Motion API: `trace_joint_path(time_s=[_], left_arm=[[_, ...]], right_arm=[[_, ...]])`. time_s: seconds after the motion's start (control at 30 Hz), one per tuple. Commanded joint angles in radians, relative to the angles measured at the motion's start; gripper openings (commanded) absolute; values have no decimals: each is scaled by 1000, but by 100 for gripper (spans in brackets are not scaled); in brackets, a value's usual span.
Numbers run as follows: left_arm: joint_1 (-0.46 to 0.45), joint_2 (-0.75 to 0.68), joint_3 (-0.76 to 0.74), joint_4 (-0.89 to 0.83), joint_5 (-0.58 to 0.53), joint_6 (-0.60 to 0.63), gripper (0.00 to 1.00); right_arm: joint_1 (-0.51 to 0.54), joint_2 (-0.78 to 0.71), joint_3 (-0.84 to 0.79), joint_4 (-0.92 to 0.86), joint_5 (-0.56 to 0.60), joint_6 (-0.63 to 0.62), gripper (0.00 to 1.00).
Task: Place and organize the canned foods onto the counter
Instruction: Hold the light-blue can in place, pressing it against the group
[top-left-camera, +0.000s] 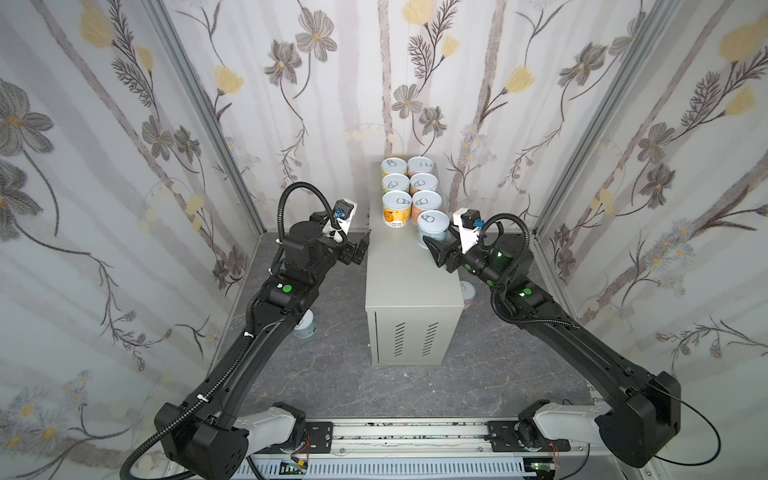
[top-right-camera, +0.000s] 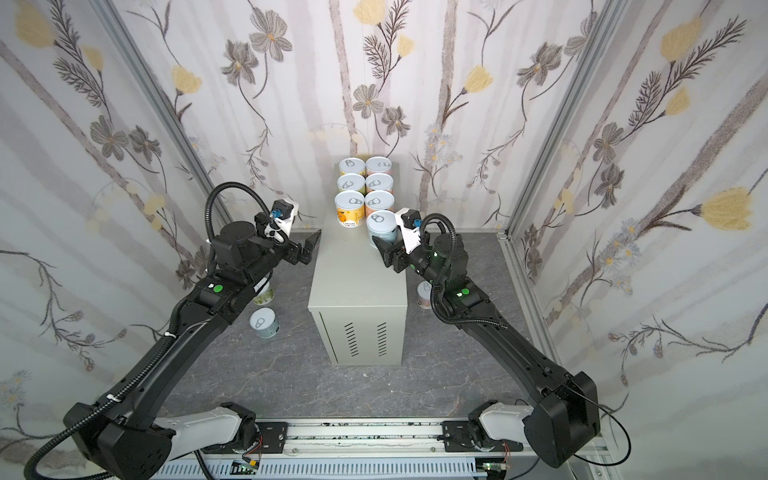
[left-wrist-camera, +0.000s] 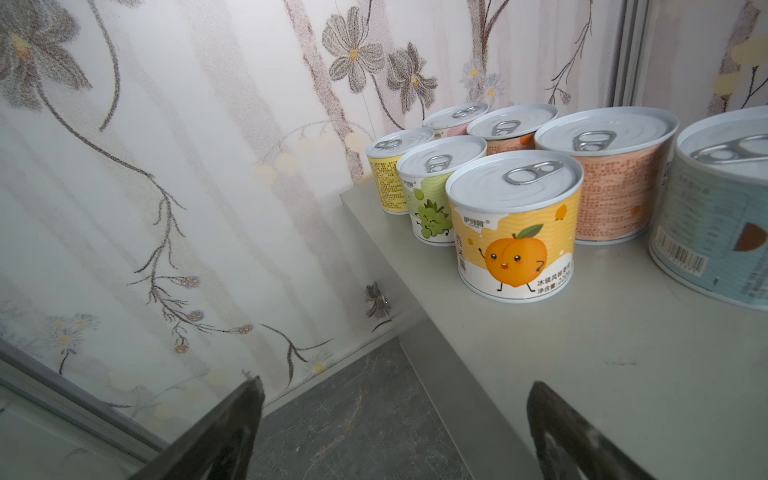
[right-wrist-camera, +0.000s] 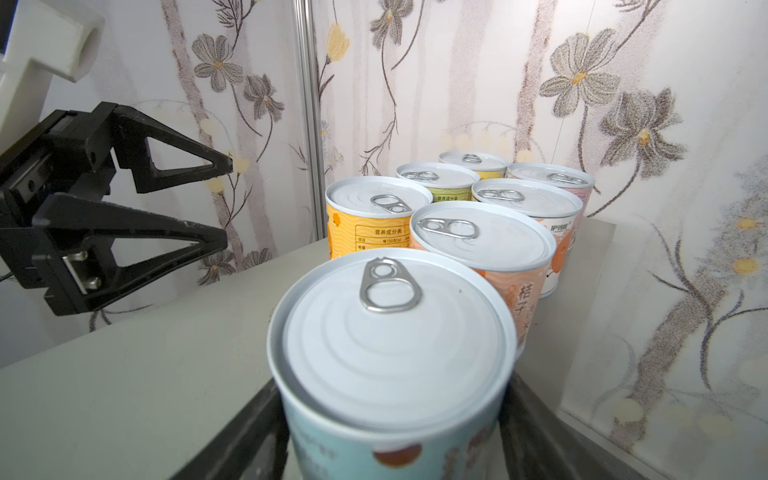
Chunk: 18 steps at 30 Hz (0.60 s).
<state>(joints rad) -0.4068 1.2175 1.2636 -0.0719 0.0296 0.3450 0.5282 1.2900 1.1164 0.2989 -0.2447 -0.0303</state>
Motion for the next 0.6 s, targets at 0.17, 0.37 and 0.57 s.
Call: trace_joint_path(time_s=[0.17,0.37,0.57], left_arm=[[0,-9,5,23,-4,20,100],[0,-10,2,26,-4,14,100],[0,-9,3,20,-6,12,100]], right_arm=[[1,12,-3,-72,-19,-13,74],[2,23,3,-81,-31,-7,74],[3,25,0,-84,-26,-6,74]])
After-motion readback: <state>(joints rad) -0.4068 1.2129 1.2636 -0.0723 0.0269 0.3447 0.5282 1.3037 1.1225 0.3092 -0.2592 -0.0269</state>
